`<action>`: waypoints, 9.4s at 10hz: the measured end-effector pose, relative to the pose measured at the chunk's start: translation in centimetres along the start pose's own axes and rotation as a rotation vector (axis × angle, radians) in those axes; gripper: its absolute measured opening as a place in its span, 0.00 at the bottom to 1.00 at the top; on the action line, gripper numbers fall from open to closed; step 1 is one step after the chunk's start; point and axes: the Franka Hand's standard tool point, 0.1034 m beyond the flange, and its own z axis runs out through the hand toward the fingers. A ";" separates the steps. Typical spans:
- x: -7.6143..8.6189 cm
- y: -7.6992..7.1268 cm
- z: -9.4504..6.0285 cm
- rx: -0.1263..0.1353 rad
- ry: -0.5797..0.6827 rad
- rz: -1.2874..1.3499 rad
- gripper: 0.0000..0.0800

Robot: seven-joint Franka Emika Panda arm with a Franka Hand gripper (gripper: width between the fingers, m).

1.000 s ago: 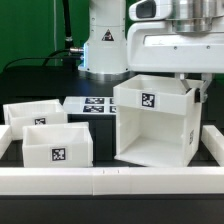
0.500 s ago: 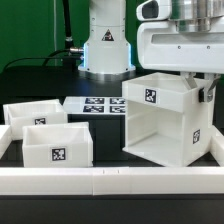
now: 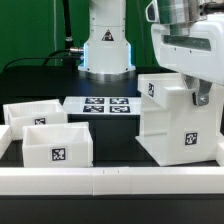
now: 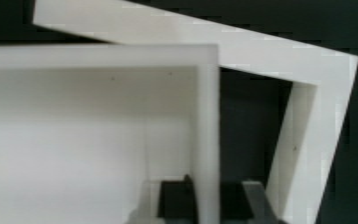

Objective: Assemble drawer

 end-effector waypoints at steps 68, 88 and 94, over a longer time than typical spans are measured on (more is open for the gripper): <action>18.3 8.2 4.3 -0.222 -0.023 -1.627 0.81; 16.2 7.9 0.7 -0.221 -0.022 -1.732 0.05; 15.7 8.1 1.4 -0.276 -0.052 -2.015 0.05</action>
Offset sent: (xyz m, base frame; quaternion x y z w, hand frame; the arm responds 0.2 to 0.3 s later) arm 0.0375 -0.0089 -0.0011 0.0131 -0.0034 0.0221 0.9997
